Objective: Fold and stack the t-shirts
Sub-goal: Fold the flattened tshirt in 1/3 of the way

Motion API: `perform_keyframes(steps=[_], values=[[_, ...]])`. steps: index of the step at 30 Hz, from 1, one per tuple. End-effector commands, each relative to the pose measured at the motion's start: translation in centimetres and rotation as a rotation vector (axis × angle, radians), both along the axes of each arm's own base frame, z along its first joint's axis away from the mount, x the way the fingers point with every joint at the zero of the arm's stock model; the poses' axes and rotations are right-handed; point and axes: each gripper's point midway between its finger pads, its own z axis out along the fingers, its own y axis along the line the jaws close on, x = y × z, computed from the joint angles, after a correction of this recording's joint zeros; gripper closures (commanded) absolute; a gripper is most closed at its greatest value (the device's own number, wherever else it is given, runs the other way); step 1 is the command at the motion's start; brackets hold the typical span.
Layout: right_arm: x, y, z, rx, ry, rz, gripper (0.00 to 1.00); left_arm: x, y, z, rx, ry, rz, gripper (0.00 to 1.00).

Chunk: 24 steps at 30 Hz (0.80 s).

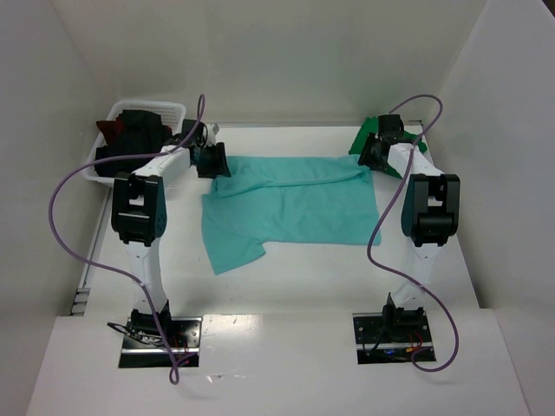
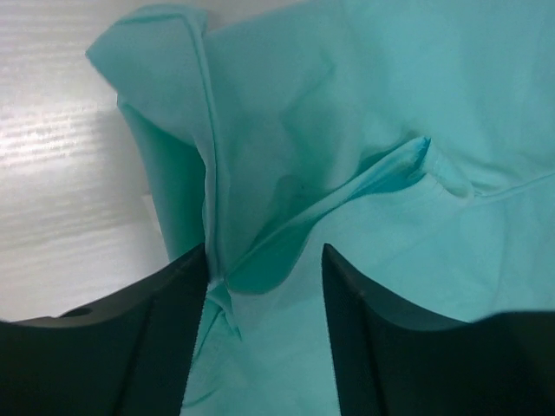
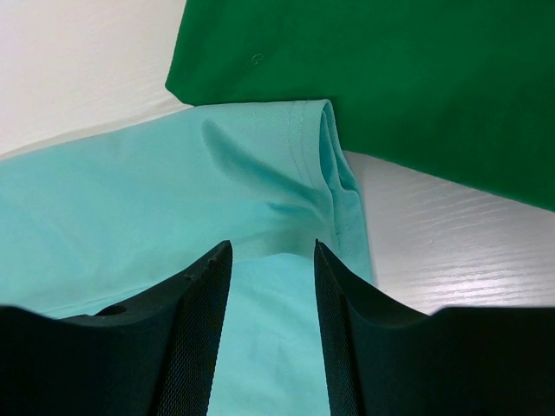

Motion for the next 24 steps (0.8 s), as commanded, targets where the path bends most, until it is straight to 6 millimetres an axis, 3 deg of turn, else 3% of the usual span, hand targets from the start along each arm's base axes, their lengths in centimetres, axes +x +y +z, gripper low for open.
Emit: perform_keyframes(steps=[1, 3, 6, 8, 9, 12, 15, 16, 18, 19, 20, 24], values=[[0.9, -0.4, 1.1, -0.002, -0.044, -0.002, 0.52, -0.3, 0.3, 3.6, 0.001, -0.07, 0.019, 0.36], [0.9, -0.2, 1.1, 0.006, -0.044, 0.005, 0.53, -0.3, 0.6, 4.0, 0.012, -0.083, 0.039, 0.34], [1.3, 0.8, 2.9, 0.043, -0.083, 0.052, 0.55, 0.0, 1.5, 5.6, 0.051, -0.124, 0.075, 0.28], [1.6, 1.4, 3.7, 0.071, -0.096, 0.079, 0.55, 0.2, 2.0, 5.6, 0.062, -0.119, 0.121, 0.27], [2.0, 1.8, 5.1, 0.085, -0.127, 0.095, 0.56, 0.2, 2.3, 5.5, 0.075, -0.121, 0.131, 0.27], [2.6, 5.2, 7.3, 0.128, -0.17, 0.195, 0.62, 0.5, 2.3, 7.1, 0.063, -0.153, 0.143, 0.28], [2.7, 9.5, 8.8, 0.132, -0.204, 0.301, 0.62, 0.9, 0.2, 9.5, -0.036, -0.216, 0.067, 0.31], [2.4, 11.8, 9.0, 0.136, -0.212, 0.345, 0.58, 0.8, -0.8, 9.4, -0.061, -0.222, 0.036, 0.32], [2.6, 14.2, 9.4, 0.148, -0.224, 0.393, 0.51, 0.0, -2.2, 9.2, -0.093, -0.216, -0.037, 0.32], [2.3, 16.6, 8.5, 0.165, -0.207, 0.44, 0.44, -0.3, -2.4, 8.9, -0.09, -0.214, -0.066, 0.32], [2.4, 17.8, 8.9, 0.176, -0.215, 0.468, 0.42, -0.4, -2.8, 8.6, -0.103, -0.207, -0.091, 0.32], [2.2, 22.5, 6.8, 0.228, -0.177, 0.55, 0.42, -1.1, -3.0, 6.4, -0.104, -0.165, -0.124, 0.32]])
